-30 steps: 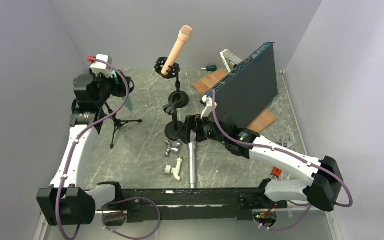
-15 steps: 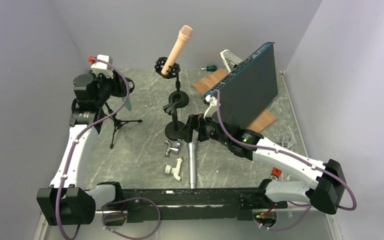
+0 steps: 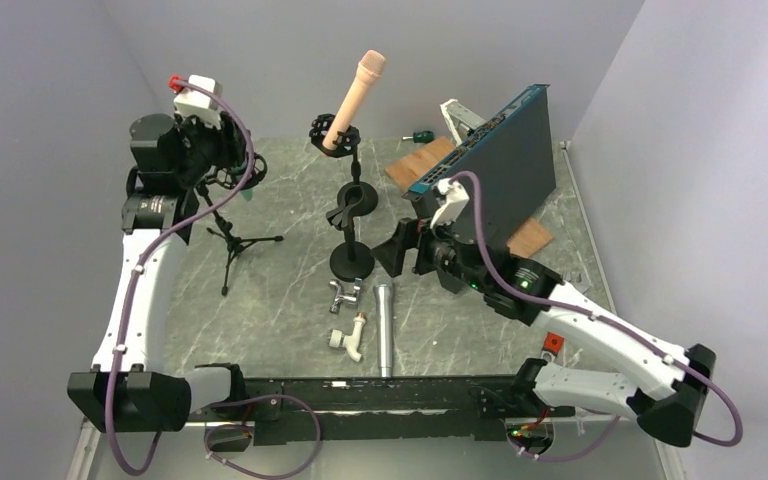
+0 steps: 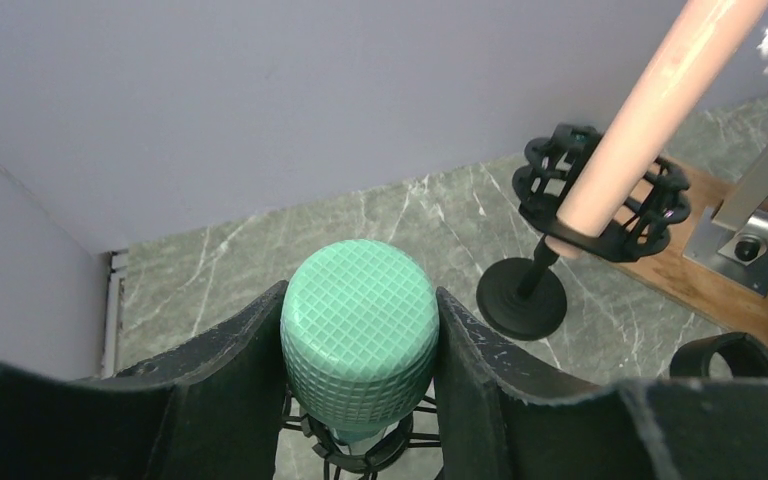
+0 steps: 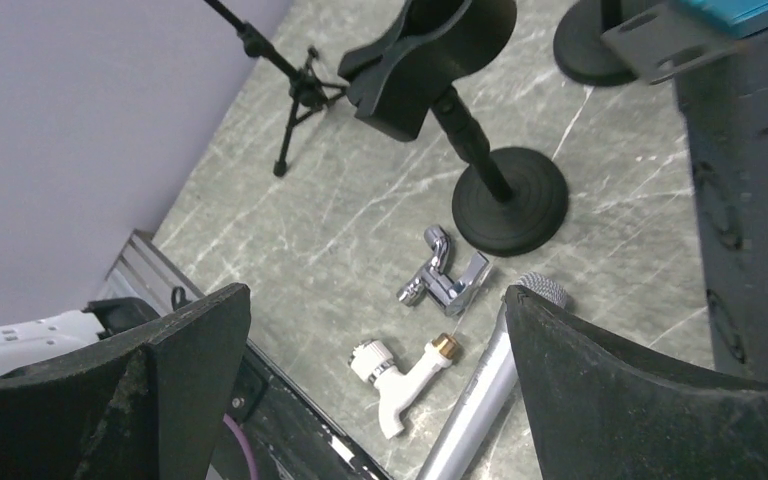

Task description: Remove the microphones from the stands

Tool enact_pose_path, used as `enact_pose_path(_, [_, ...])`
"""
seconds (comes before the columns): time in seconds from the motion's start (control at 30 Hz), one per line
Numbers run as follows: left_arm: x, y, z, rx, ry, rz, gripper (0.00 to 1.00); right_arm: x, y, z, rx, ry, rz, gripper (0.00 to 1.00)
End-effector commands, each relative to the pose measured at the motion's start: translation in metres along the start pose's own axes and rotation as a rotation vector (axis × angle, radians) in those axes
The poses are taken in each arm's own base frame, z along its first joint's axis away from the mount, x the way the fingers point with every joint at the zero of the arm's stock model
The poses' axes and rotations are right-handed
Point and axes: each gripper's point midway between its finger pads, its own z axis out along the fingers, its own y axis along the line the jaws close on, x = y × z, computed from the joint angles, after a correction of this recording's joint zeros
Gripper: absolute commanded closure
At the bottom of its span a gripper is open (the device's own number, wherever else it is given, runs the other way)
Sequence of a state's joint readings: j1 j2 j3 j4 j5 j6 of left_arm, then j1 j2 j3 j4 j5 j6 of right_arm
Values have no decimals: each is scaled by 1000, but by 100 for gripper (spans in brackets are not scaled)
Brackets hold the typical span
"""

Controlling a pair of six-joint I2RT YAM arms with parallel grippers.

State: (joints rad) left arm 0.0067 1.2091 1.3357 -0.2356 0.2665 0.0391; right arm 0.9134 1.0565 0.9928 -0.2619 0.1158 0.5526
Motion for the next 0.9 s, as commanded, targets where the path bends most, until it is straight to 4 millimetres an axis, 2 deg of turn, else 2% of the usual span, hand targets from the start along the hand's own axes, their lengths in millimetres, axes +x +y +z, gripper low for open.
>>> enact_pose_path(0.0, [-65,4,-20,-39,-135,46,88,-22,-3,-27,12,-92,-8,0])
enact_pose_path(0.13, [-107,4,-44,-68,-214,64,90,-20,-10,-38,32,-100,-16,0])
enact_pose_path(0.3, [-152,-12,-91,-42,-351,40,99,-19,-18,-46,55,-105,-28,0])
enact_pose_path(0.4, [-169,-31,-123,13,-452,-10,100,-18,-21,-51,65,-106,-42,0])
enact_pose_path(0.47, [-171,-47,-142,77,-501,-56,100,-17,-24,-54,74,-103,-51,0])
enact_pose_path(0.53, [-164,-69,-153,190,-509,-127,100,-15,-23,-57,64,-97,-70,0])
enact_pose_path(0.6, [-142,-95,-157,334,-465,-209,100,-12,-21,-59,42,-82,-85,0])
enact_pose_path(0.73, [-74,-138,-156,603,-296,-379,100,-5,-9,-62,-38,-52,-103,0])
enact_pose_path(0.87, [-3,-173,-164,816,-83,-520,100,11,20,-61,-219,-10,-81,0])
